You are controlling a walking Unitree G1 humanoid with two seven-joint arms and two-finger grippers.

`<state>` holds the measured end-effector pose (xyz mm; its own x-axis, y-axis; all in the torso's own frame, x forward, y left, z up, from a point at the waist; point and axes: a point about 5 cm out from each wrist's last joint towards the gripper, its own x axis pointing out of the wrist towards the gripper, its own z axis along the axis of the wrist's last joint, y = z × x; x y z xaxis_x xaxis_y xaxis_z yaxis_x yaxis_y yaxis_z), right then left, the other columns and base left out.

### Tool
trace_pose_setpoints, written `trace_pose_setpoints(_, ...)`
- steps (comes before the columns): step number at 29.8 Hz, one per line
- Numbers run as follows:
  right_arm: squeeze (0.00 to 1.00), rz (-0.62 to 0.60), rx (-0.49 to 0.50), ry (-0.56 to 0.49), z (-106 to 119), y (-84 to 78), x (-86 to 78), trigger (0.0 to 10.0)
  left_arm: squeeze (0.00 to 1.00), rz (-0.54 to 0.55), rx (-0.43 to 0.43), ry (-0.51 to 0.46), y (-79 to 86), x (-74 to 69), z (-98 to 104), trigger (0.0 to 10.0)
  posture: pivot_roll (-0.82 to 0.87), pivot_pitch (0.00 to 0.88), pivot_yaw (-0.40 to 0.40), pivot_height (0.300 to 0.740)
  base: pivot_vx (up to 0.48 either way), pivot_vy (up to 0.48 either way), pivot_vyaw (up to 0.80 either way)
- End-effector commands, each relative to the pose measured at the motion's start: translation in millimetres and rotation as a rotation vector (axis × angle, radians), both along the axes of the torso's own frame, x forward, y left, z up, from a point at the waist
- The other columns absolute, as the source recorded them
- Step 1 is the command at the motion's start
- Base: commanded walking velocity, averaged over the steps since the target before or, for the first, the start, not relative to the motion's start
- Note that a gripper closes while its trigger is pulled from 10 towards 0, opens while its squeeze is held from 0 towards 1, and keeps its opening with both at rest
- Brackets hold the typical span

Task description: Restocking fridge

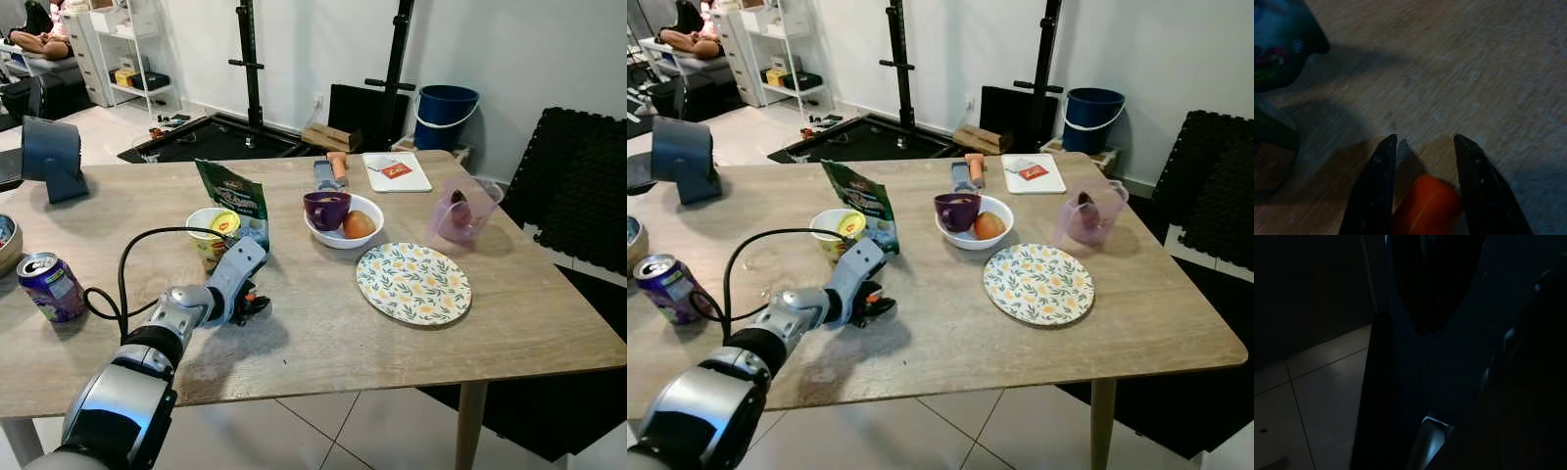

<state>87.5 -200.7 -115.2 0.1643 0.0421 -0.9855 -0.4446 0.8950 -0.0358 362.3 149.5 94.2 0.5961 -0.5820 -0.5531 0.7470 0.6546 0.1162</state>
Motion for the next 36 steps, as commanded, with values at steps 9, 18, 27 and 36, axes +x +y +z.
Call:
trace_pose_setpoints(9, 0.0, 0.003, 0.044, -0.039, 0.5, 18.4, 12.2, 10.0, 0.0, -0.026, 0.043, 0.185, 1.4, -23.5, -36.3, 10.0, -0.06, 0.031, 0.058, 0.74, 0.0, 0.0, 0.0)
trace_pose_setpoints(18, 0.0, 0.009, 0.037, -0.042, 1.4, 15.9, 14.9, 10.0, 0.0, 0.083, -0.028, 0.126, 4.5, -10.1, -19.4, 10.0, -0.06, 0.023, 0.053, 0.74, 0.0, 0.0, 0.0)
trace_pose_setpoints(27, 0.0, 0.016, 0.028, -0.039, 1.4, 13.7, 14.0, 10.0, 1.0, 0.05, 0.049, 0.073, 18.6, 2.8, 6.2, 10.0, -0.06, 0.022, 0.048, 0.74, 0.0, 0.0, 0.0)
trace_pose_setpoints(36, 0.0, 0.016, 0.024, -0.036, 0.8, 14.4, 12.3, 10.0, 1.0, -0.053, 0.117, 0.112, 26.3, 7.3, 25.8, 10.0, -0.06, 0.017, 0.048, 0.74, 0.0, 0.0, 0.0)
